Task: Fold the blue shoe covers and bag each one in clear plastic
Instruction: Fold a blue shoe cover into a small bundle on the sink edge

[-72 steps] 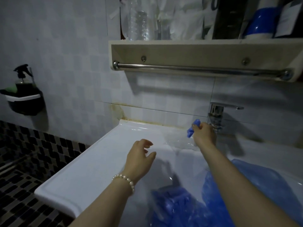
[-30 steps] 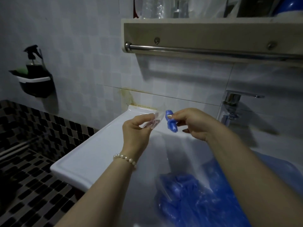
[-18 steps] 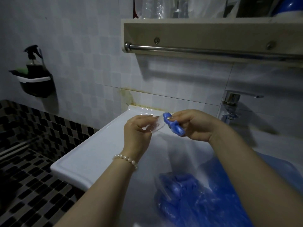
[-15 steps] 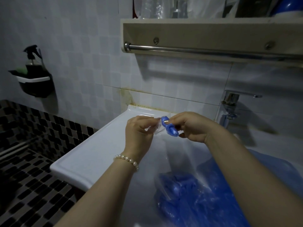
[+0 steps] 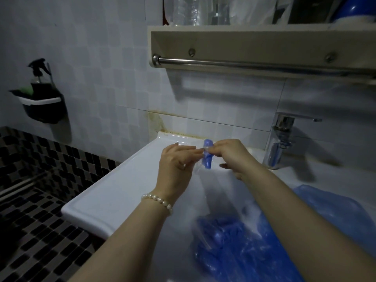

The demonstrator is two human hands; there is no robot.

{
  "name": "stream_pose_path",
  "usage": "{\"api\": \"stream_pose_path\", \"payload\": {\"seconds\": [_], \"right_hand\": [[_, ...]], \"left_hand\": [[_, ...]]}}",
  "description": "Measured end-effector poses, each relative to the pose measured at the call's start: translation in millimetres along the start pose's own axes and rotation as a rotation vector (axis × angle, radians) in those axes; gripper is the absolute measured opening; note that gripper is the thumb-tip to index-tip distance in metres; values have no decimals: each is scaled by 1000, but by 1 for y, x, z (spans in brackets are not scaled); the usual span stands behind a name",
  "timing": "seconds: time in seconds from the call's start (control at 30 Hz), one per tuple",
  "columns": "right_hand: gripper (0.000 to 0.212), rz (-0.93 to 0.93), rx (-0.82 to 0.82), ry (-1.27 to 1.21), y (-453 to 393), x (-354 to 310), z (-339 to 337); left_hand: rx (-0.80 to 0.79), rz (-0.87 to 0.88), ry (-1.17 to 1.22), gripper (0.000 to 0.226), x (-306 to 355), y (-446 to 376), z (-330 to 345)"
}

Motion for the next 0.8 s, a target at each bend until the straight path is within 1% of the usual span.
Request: {"api": "stream_pose_path", "payload": {"seconds": [0.07,0.13,0.17,0.23,0.27,0.3,0.33,0.37,0.4,0.43,0.47,0.5,0.53,0.57,0.63,0.67,0.7,0.73,0.8], "right_hand": [[6,-95,-20,-119,1,0,5],[11,-179,-28,-255,2,0,10],[11,-219,-4,-296,4,-1,11],[12,-285,67,-354,6,-2,13],[16,-312,101,-370,7,-2,14],[21,-339,129,-371,7,-3,15],[27,-362,149,-363,8,-3,16],[32,-381,162,-358,8,-2,16],[36,-396,169,-361,8,-2,16],[38,-408,170,-362,7,-1,17],[37,-416,170,-355,7,0,17],[34,-420,173,-341,6,1,18],[30,-417,183,-323,4,2,18],[25,-408,203,-308,3,4,17],[17,-378,252,-298,0,7,16],[15,-364,270,-296,-1,9,16],[14,-353,282,-293,-1,10,16],[16,-348,287,-288,-2,12,16],[24,-348,282,-264,-3,15,17]], "left_hand": [[16,21,-4,16,-2,-1,-1],[53,16,-69,16,-7,-1,-2],[67,-20,-96,20,-9,1,-2],[53,-146,-89,42,-9,4,-2],[52,-204,-67,48,-7,6,-3],[67,-250,-28,49,-4,8,-5],[100,-298,49,45,-2,9,-7],[147,-364,178,35,-2,10,-9],[201,-469,352,23,-5,10,-9],[239,-611,550,13,-10,9,-8],[251,-786,744,10,-16,10,-4],[216,-952,933,11,-21,12,1],[153,-1079,1103,14,-23,13,7],[84,-1144,1254,18,-23,15,12],[2,-1102,1477,17,-20,13,15],[7,-1051,1548,26,-19,12,15],[44,-1013,1583,41,-19,12,15],[86,-987,1562,53,-20,11,14],[128,-954,1424,62,-21,10,12]]}}
Point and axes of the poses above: each hand's wrist, its own y-axis away from the middle knuckle, its own z-axis out of the palm, x = y × z, the point moved 4 cm from there along -y, towards the middle knuckle, and after that the axes turned 10 degrees about -x, right-handed, at the moved point
